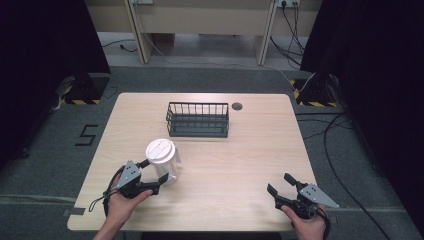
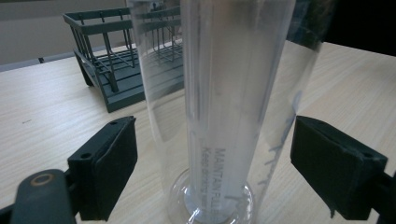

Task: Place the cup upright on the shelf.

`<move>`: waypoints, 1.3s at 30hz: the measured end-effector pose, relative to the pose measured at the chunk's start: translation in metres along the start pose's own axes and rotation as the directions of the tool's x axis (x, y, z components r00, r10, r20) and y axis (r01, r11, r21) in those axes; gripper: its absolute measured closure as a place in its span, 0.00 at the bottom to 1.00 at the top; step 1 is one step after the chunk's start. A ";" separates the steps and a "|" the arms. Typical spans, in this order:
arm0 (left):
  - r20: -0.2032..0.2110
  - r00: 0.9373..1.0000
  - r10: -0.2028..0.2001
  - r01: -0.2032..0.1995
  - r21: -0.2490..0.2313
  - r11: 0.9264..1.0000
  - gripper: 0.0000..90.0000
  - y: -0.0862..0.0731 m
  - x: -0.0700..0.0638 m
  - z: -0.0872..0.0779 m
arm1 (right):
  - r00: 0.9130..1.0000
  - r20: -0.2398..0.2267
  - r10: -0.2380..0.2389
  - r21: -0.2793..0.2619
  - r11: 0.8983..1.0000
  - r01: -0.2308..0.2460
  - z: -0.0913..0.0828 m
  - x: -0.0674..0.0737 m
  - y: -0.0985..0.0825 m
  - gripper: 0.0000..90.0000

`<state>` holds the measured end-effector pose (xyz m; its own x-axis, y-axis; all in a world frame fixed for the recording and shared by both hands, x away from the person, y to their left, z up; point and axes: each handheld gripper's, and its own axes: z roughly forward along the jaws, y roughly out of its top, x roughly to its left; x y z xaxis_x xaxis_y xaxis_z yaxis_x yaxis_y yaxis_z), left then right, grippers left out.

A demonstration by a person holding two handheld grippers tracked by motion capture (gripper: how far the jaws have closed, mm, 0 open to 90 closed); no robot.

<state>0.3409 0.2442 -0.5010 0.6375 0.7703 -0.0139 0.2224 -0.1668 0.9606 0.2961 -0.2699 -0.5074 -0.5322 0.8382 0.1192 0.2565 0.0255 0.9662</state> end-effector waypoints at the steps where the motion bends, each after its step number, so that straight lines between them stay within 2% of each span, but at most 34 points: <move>1: 0.000 1.000 0.000 0.000 0.000 1.000 0.16 0.000 0.000 0.000 | 1.000 0.000 0.000 0.000 1.000 0.000 0.000 0.000 0.000 0.23; 5: 0.011 1.000 0.003 -0.003 0.006 1.000 0.16 0.000 -0.001 0.008 | 1.000 0.001 0.006 0.006 1.000 -0.006 0.001 0.000 -0.001 0.23; 7: 0.017 1.000 -0.021 0.020 0.001 1.000 0.16 -0.001 -0.001 0.013 | 1.000 0.000 0.002 0.005 1.000 -0.002 0.001 0.000 -0.001 0.23; 14: 0.017 0.999 -0.030 0.030 -0.017 0.999 0.16 -0.002 -0.001 0.021 | 1.000 0.000 0.001 0.009 1.000 -0.001 0.001 0.000 -0.001 0.23; 22: 0.020 1.000 -0.005 0.005 0.003 1.000 0.19 -0.002 -0.001 0.023 | 1.000 0.000 -0.001 0.012 1.000 0.001 0.002 0.000 -0.002 0.23; 39: 0.036 0.999 0.000 0.000 -0.006 1.000 0.19 0.000 -0.001 0.025 | 1.000 0.001 0.002 0.012 1.000 -0.002 0.002 -0.001 -0.001 0.23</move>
<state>0.3585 0.2280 -0.5076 0.6639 0.7475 -0.0237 0.2181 -0.1631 0.9622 0.2976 -0.2697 -0.5091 -0.5304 0.8391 0.1209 0.2670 0.0300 0.9632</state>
